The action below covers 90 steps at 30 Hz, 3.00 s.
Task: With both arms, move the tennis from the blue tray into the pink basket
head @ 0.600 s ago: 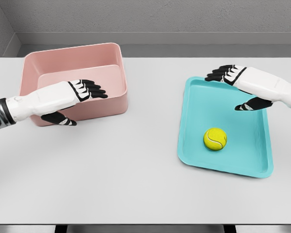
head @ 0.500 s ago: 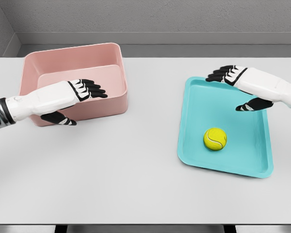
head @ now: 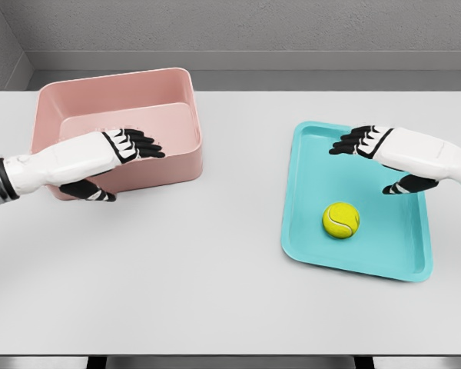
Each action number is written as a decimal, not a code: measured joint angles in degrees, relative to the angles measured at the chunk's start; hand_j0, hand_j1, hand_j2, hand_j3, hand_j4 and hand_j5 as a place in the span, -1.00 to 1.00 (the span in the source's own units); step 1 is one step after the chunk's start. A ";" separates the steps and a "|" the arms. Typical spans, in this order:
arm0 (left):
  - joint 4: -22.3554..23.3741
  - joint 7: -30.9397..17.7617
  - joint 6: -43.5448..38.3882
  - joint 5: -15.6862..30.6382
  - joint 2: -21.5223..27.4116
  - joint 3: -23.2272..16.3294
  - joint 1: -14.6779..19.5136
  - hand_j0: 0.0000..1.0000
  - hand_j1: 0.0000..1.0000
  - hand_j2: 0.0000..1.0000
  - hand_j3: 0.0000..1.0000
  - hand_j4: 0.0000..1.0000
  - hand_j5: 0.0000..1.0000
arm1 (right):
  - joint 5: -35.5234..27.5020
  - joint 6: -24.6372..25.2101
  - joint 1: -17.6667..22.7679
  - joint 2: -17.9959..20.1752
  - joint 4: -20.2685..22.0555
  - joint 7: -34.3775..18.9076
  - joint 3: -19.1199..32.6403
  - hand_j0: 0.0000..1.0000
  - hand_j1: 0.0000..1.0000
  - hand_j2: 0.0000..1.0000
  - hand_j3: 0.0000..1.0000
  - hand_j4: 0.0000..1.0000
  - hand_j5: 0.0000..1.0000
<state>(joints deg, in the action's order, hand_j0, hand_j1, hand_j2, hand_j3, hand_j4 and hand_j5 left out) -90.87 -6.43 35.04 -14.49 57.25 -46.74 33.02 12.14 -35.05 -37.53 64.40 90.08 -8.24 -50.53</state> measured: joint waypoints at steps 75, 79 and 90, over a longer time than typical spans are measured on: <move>0.00 -0.02 0.00 -0.05 -0.10 5.41 -2.96 1.00 1.00 1.00 1.00 1.00 1.00 | 4.42 -0.02 1.49 -5.49 -1.63 -5.68 -5.33 1.00 1.00 1.00 1.00 1.00 1.00; 0.00 -0.02 0.00 -0.05 -0.09 5.39 -2.96 1.00 1.00 1.00 1.00 1.00 1.00 | 4.45 -0.02 1.49 -5.54 -1.68 -5.74 -5.32 1.00 1.00 1.00 1.00 1.00 1.00; 0.00 -0.02 0.00 -0.05 -0.09 5.39 -3.05 1.00 1.00 1.00 1.00 1.00 1.00 | 4.49 -0.02 1.84 -5.64 -1.88 -5.83 -5.33 1.00 1.00 1.00 1.00 1.00 1.00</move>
<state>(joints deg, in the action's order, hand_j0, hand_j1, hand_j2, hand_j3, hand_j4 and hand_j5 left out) -90.87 -6.45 35.04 -14.54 57.16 -41.35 29.97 16.63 -35.07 -35.68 58.76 88.20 -14.07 -55.86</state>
